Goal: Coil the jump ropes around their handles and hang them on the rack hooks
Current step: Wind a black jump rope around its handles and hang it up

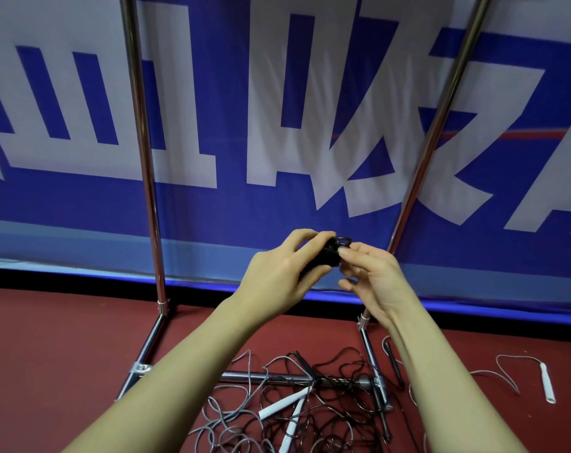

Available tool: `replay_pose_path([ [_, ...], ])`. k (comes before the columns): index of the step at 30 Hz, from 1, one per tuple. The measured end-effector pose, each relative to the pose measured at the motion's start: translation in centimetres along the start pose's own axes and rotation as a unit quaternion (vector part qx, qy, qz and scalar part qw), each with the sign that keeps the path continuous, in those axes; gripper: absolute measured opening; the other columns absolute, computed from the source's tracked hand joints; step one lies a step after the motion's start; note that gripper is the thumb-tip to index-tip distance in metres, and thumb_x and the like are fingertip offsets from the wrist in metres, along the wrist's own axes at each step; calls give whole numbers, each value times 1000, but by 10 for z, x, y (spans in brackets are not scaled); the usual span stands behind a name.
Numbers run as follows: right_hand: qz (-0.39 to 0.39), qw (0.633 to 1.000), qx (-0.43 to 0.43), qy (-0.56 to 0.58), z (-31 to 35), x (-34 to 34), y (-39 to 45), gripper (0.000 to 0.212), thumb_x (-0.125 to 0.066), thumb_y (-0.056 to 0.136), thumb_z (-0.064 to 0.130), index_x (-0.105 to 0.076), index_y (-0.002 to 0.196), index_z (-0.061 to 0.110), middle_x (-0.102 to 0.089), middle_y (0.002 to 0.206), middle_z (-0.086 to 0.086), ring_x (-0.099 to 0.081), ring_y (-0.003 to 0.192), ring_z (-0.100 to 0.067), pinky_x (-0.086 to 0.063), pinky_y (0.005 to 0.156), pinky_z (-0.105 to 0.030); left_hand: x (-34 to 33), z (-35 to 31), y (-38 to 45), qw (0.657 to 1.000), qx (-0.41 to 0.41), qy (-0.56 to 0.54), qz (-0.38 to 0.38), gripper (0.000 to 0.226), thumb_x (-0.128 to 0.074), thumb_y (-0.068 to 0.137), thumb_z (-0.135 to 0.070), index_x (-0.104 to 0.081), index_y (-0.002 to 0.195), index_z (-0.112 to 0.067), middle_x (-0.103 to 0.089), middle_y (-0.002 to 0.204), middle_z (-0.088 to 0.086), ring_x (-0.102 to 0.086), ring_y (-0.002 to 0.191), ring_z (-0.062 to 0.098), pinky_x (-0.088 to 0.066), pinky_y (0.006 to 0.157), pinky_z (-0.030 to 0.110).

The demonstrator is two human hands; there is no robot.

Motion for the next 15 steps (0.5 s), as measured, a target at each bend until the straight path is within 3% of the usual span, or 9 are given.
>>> replay_pose_path([
  [6,-30,999,13,-34,3,7,-1,25,-57,87,-3,-60,68,12,-53,57,5,-41,57,-11,-31,52,-26,2,-3,0,995,-63,69,-45,41,-48,92,-41,-46,131,-27,-64,123,-2,-67,83,17,-45,49,21],
  [11,-74,997,28,-16,5,12,-1,23,-60,84,-6,-60,67,10,-53,61,-2,-43,55,-11,-34,48,-24,0,-3,-1,996,-60,38,-53,47,-49,91,-38,-42,136,-28,-59,130,-7,-66,86,19,-50,54,26],
  [15,-104,994,16,-27,3,18,-3,20,-59,84,-6,-59,70,8,-52,61,-4,-43,56,-13,-34,49,-26,-2,-7,-3,996,-57,36,-54,44,-51,88,-36,-46,131,-29,-53,130,-13,-66,86,16,-49,47,27],
])
Point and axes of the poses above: each hand's wrist, its own y-axis towards the middle knuckle, its own x-axis out of the back of the hand, z = x × y, the point moved 8 cm from there along y, towards the middle knuckle
